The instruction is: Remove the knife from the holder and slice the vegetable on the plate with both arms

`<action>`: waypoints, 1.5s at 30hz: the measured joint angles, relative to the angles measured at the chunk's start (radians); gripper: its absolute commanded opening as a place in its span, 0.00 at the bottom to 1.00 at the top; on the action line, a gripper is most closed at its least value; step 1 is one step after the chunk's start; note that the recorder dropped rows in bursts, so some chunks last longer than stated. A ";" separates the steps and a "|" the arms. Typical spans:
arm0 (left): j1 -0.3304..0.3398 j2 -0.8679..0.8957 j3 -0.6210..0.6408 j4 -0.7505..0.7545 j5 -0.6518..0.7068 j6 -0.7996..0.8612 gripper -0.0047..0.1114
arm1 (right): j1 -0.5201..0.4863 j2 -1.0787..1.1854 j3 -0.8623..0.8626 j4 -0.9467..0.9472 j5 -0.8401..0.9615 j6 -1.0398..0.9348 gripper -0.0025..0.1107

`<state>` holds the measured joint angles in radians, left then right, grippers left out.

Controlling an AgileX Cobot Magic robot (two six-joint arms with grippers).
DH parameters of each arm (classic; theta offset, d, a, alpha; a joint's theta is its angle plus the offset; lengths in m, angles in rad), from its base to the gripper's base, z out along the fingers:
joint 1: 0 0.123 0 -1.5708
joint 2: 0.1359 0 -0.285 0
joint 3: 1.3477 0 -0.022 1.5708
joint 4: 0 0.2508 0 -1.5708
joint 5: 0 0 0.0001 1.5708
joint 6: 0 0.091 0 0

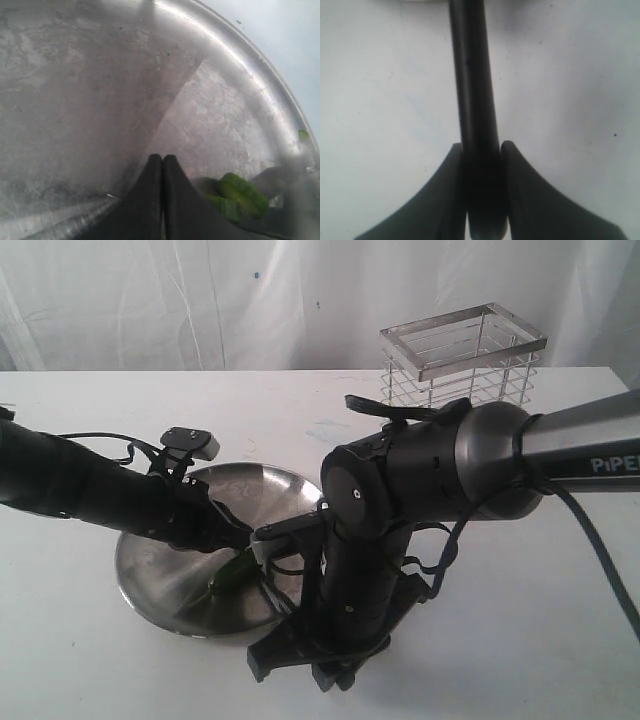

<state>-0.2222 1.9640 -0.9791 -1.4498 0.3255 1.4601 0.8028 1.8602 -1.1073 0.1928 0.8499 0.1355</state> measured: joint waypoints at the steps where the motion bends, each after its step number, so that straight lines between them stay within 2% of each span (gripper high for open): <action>1: 0.000 -0.001 0.000 0.008 0.000 -0.005 0.04 | 0.000 0.000 0.000 -0.006 0.007 -0.002 0.02; 18: 0.000 -0.016 -0.005 0.054 -0.019 -0.037 0.04 | 0.000 -0.033 -0.004 -0.018 0.174 0.010 0.02; 22: 0.000 -0.060 -0.015 0.094 -0.066 -0.090 0.04 | 0.000 -0.042 -0.004 -0.022 0.183 0.014 0.02; 27: 0.002 -0.140 -0.022 0.053 -0.077 -0.111 0.04 | 0.000 -0.042 -0.004 -0.023 0.183 0.014 0.02; 37: 0.002 -0.163 -0.022 0.030 0.098 -0.098 0.04 | 0.000 -0.042 -0.002 -0.025 0.156 0.018 0.02; 45: 0.002 -0.123 0.004 0.074 0.117 -0.098 0.04 | 0.000 -0.042 -0.002 -0.025 0.156 0.018 0.02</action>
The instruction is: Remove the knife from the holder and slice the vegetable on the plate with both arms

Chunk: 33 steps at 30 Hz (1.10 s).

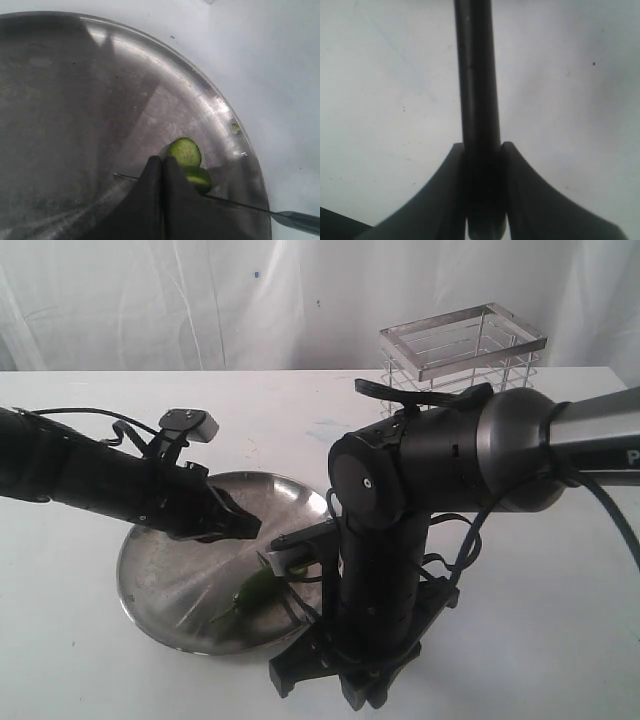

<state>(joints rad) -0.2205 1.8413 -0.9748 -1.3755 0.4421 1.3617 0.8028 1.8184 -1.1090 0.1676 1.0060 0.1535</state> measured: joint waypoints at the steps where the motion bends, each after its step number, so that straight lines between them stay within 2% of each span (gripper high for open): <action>1: 0.000 0.002 0.000 0.000 -0.002 0.002 0.04 | 0.000 0.000 0.000 0.000 0.000 0.000 0.02; 16: 0.000 0.060 0.000 -0.120 0.031 0.085 0.04 | 0.000 0.000 0.000 0.000 0.000 0.000 0.02; 33: 0.000 0.060 0.000 -0.124 0.029 0.127 0.04 | 0.000 0.000 0.000 0.006 0.000 0.004 0.02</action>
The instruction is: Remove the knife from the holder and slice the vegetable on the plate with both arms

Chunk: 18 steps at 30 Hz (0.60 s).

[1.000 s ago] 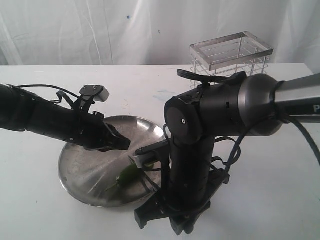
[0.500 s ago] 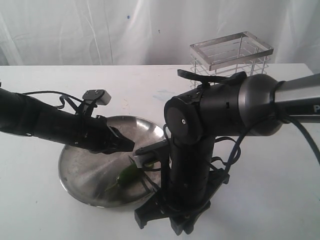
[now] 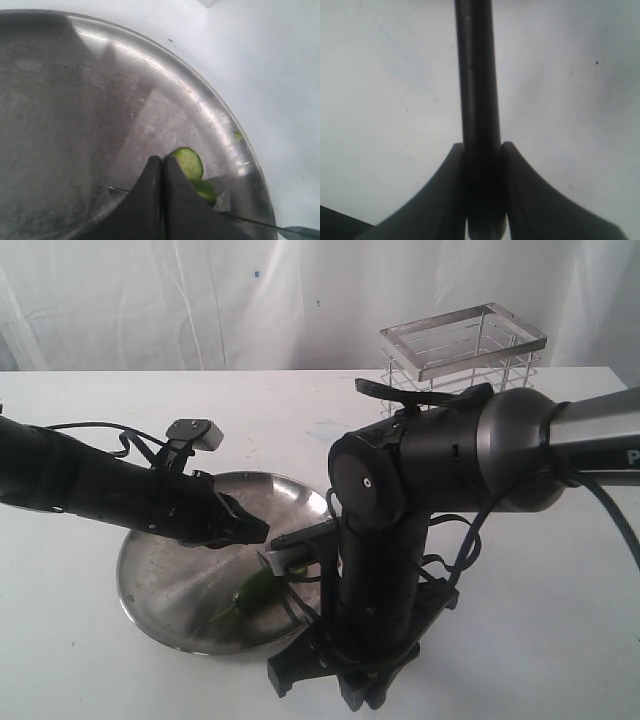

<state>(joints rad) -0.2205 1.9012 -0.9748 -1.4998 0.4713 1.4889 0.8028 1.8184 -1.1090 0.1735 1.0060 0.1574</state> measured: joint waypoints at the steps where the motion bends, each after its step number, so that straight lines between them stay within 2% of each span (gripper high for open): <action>1: 0.000 0.002 0.000 0.000 0.000 0.000 0.04 | 0.000 0.000 0.000 0.002 0.000 0.000 0.02; 18: 0.000 0.039 0.000 -0.019 -0.019 0.006 0.04 | 0.000 0.000 0.000 0.007 -0.005 0.000 0.02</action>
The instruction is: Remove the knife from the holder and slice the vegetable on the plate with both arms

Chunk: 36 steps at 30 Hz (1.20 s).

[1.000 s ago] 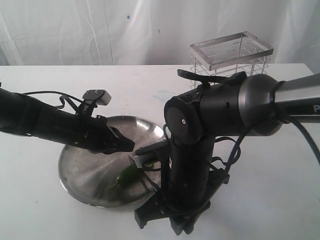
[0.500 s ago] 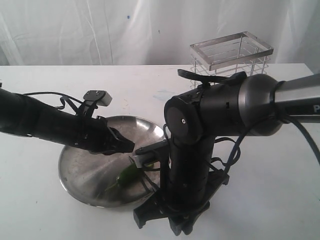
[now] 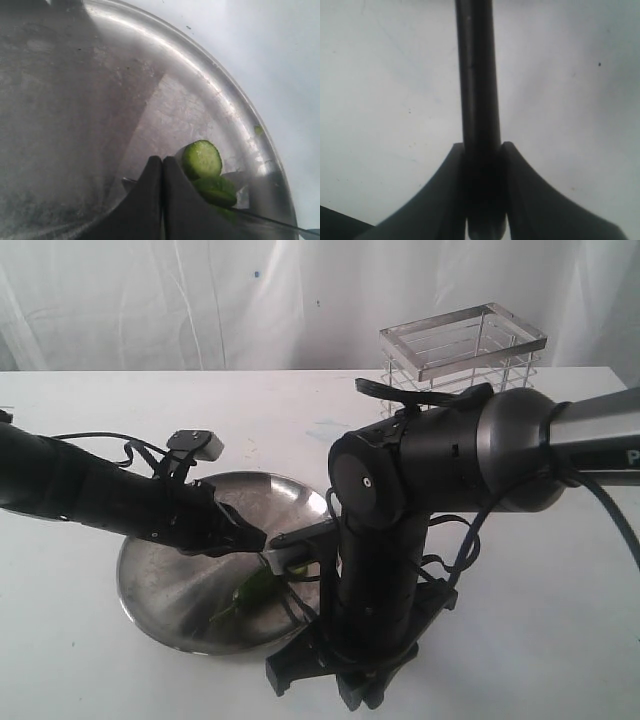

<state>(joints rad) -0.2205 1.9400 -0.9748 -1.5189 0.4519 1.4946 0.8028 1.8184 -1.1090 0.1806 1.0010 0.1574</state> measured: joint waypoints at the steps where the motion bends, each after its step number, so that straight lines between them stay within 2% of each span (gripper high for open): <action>1: 0.000 0.002 0.000 -0.001 0.000 0.000 0.04 | 0.000 0.000 0.000 0.000 0.000 0.000 0.02; 12: 0.000 0.020 0.000 -0.009 0.002 0.002 0.04 | 0.000 0.000 0.002 0.000 -0.014 0.000 0.02; 22: 0.000 0.020 0.000 -0.096 0.033 0.015 0.04 | 0.000 0.000 0.002 0.000 -0.016 0.000 0.02; 36: -0.013 0.038 0.000 -0.084 -0.016 0.031 0.04 | 0.000 0.000 0.002 0.005 -0.031 0.018 0.02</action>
<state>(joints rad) -0.2335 1.9775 -0.9748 -1.6027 0.4361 1.5255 0.8028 1.8184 -1.1074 0.1854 0.9702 0.1752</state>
